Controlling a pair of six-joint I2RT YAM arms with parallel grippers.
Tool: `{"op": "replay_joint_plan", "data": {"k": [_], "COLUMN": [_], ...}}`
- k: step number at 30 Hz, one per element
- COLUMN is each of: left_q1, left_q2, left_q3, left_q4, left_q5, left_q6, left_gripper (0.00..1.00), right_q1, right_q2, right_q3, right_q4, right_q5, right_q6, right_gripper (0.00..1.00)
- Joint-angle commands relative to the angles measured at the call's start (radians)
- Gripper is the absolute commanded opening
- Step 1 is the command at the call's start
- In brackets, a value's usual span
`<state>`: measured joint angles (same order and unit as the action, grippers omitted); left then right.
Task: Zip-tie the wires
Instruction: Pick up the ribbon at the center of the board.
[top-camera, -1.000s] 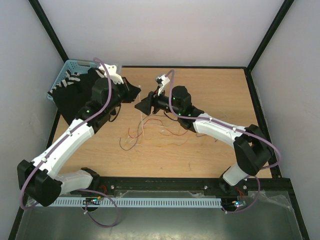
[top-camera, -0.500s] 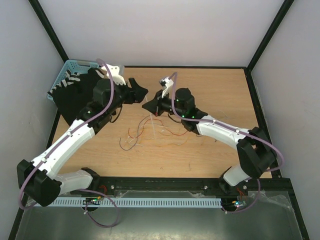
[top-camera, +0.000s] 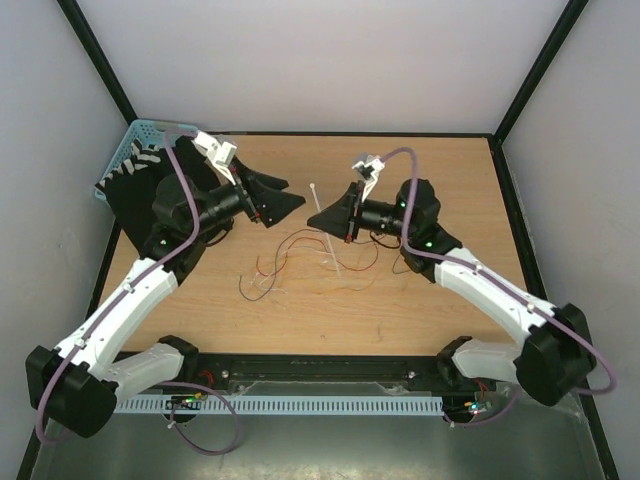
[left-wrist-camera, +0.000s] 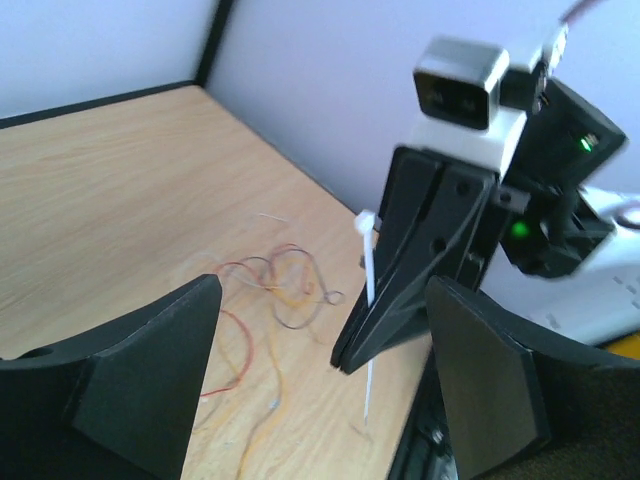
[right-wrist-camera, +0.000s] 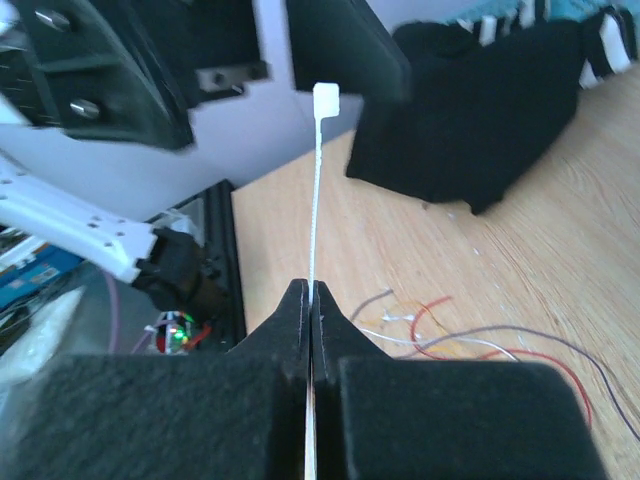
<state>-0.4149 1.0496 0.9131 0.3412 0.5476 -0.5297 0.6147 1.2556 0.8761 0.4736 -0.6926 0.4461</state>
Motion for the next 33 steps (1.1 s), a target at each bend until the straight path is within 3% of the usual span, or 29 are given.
{"op": "replay_joint_plan", "data": {"k": [1,10,23,29,33], "left_q1": [-0.015,-0.127,-0.194,-0.205,-0.206], "left_q2": [-0.048,-0.054,0.037,0.043,0.046], "left_q3": [-0.020,-0.078,-0.077,-0.085,-0.089], "left_q4": [0.244,0.546,0.564,0.575,0.608], "left_q5": [0.223,0.307,0.255,0.224,0.221], "left_q6": [-0.043,-0.103,-0.069,-0.063,-0.061], "left_gripper": [0.85,0.84,0.67,0.43,0.17], "right_q1": [-0.001,0.001,0.073,0.082,0.082], "right_q2": [-0.114,-0.195,-0.187,-0.179,-0.181], "right_q3": [-0.010,-0.019,-0.031,-0.041,-0.050], "right_q4": [0.006,0.068,0.123,0.122,0.120], "right_q5": [-0.120,-0.175,-0.170,-0.150,-0.125], "right_q6": [0.046,0.146,0.171,0.158,0.151], "right_gripper": [0.00,0.00,0.00,0.00,0.00]}}
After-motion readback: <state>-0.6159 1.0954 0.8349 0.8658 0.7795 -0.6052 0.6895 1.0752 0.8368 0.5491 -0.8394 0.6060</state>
